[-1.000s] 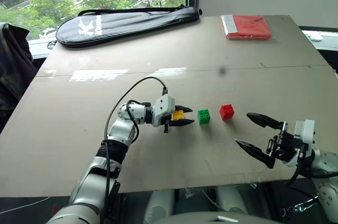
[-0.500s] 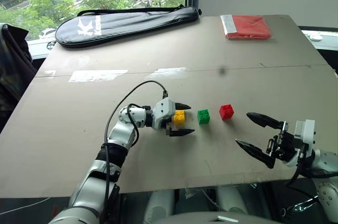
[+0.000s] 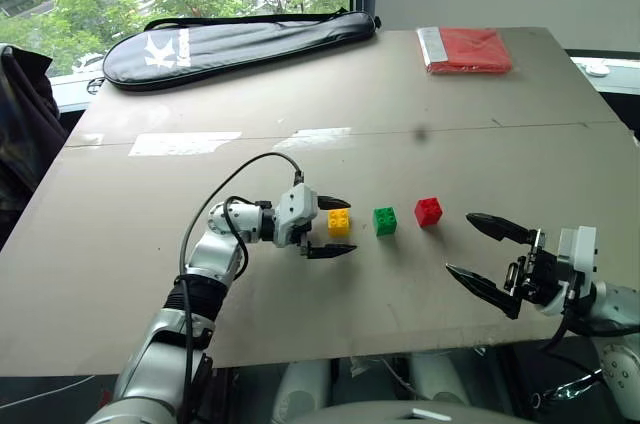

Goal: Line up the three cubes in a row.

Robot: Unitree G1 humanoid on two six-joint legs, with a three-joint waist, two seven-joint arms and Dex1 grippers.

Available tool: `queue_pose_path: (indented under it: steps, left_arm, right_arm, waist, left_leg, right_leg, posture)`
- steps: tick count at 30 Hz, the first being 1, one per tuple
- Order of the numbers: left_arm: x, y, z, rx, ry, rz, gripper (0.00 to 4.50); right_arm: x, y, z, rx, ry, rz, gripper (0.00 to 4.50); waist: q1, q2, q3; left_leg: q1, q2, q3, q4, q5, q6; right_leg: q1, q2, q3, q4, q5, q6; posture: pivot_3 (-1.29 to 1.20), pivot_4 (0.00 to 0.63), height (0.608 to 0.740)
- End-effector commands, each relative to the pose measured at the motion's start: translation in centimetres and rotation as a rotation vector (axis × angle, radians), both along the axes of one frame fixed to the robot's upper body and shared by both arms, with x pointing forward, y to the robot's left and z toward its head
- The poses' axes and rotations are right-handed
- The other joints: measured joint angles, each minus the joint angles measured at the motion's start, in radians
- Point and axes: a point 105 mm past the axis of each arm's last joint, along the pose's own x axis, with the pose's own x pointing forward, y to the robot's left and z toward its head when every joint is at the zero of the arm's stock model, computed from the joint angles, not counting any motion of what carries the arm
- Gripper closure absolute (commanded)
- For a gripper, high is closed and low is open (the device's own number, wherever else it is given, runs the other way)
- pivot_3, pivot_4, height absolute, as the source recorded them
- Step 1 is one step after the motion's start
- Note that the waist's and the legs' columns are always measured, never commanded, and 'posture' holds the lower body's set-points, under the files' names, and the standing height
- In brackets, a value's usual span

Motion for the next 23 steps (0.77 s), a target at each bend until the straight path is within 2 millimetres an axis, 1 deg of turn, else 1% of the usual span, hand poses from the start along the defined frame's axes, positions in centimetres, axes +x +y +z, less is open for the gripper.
queue_pose_path:
  steps: [1,5,7,8,9,12,13,15,16,17,19,23]
  left_arm:
    - [0.2,1.1,3.5,-0.06,-0.104,0.027,0.11]
    - [-0.1,3.5,7.1,-0.097,-0.126,0.081,0.11]
    - [-1.0,5.2,8.2,-0.092,-0.097,0.12,0.11]
    - [-1.6,6.2,8.3,-0.081,-0.078,0.149,0.11]
    - [-2.1,7.2,7.9,-0.061,-0.04,0.206,0.11]
    - [-3.1,9.4,5.7,0.02,0.031,0.378,0.11]
    - [-3.6,9.9,4.9,0.038,0.044,0.418,0.11]
    - [-5.3,10.7,2.9,0.074,0.04,0.509,0.11]
    - [-6.0,10.9,1.7,0.082,0.07,0.559,0.11]
    - [-6.7,10.9,0.8,0.097,0.091,0.585,0.11]
    - [-7.7,10.4,-0.5,0.095,0.115,0.612,0.11]
    - [-8.8,9.4,-2.0,0.085,0.118,0.632,0.11]
  right_arm:
    - [-0.1,-0.3,0.6,-0.009,-0.037,0.003,0.0]
    - [-0.1,-0.9,0.3,-0.005,-0.025,-0.01,0.0]
    - [-0.1,-1.5,-0.2,-0.015,-0.01,-0.015,0.0]
    - [0.0,-1.8,-0.4,-0.018,-0.003,-0.019,0.0]
    - [0.0,-2.2,-0.7,-0.023,0.006,-0.022,0.0]
    - [0.2,-2.9,-1.6,-0.033,0.022,-0.031,0.0]
    - [0.3,-3.2,-1.9,-0.035,0.028,-0.037,0.0]
    - [0.7,-4.0,-2.8,-0.048,0.039,-0.065,0.0]
    - [0.8,-4.4,-3.2,-0.057,0.048,-0.076,0.0]
    - [0.9,-4.7,-3.6,-0.067,0.053,-0.085,0.0]
    - [1.0,-5.1,-4.1,-0.081,0.058,-0.089,0.0]
    - [1.2,-5.6,-4.5,-0.094,0.056,-0.084,0.0]
  waist:
    - [0.001,0.0,0.0]
    - [0.0,0.0,0.0]
    - [-0.008,-0.001,0.001]
    - [-0.014,0.0,0.001]
    - [-0.02,0.0,0.001]
    - [-0.025,0.003,0.003]
    - [-0.024,0.004,0.003]
    - [-0.023,0.003,0.003]
    - [-0.024,0.003,0.003]
    - [-0.023,0.003,0.003]
    - [-0.017,0.002,0.003]
    - [-0.003,0.004,0.003]
  left_leg:
    - [0.0,0.0,0.0,0.0,0.0,0.0]
    - [0.0,0.0,-0.001,0.0,0.0,0.0]
    - [0.0,0.0,-0.001,0.0,0.0,0.0]
    - [0.0,0.001,-0.001,0.0,0.0,0.0]
    - [0.0,0.002,-0.002,-0.001,0.0,0.0]
    - [0.001,0.002,-0.001,-0.001,0.0,0.0]
    - [0.001,0.002,-0.001,-0.001,0.0,0.0]
    - [0.001,0.002,0.0,-0.001,0.0,0.0]
    - [0.001,0.002,-0.001,-0.001,0.0,0.0]
    - [0.001,0.002,0.0,-0.001,0.0,0.0]
    - [0.001,0.002,0.0,-0.001,0.0,0.0]
    - [0.002,0.002,-0.001,-0.001,0.0,0.0]
  right_leg:
    - [0.0,0.0,0.0,0.0,0.0,0.0]
    - [0.0,0.0,0.0,0.0,0.0,-0.001]
    - [0.0,0.0,0.0,0.0,0.0,-0.001]
    - [-0.001,0.0,0.0,0.0,0.0,-0.001]
    - [-0.001,0.0,0.001,0.0,0.0,-0.001]
    - [-0.001,-0.001,0.002,-0.001,0.0,0.0]
    - [-0.001,-0.001,0.002,-0.002,0.0,0.0]
    - [0.0,-0.001,0.003,-0.002,0.0,0.0]
    - [-0.001,-0.001,0.002,-0.002,0.0,0.0]
    - [-0.001,-0.001,0.003,-0.002,0.0,0.0]
    - [-0.001,-0.002,0.003,-0.003,0.0,0.0]
    - [0.0,-0.002,0.002,-0.002,0.0,0.0]
  posture:
    - [0.0,0.15,0.701]
    - [0.0,0.15,0.701]
    - [0.0,0.15,0.701]
    - [0.0,0.15,0.701]
    - [0.0,0.15,0.701]
    - [0.0,0.15,0.701]
    - [0.0,0.15,0.701]
    - [0.0,0.15,0.701]
    - [0.0,0.15,0.701]
    - [0.0,0.15,0.701]
    - [0.0,0.15,0.701]
    - [0.0,0.15,0.701]
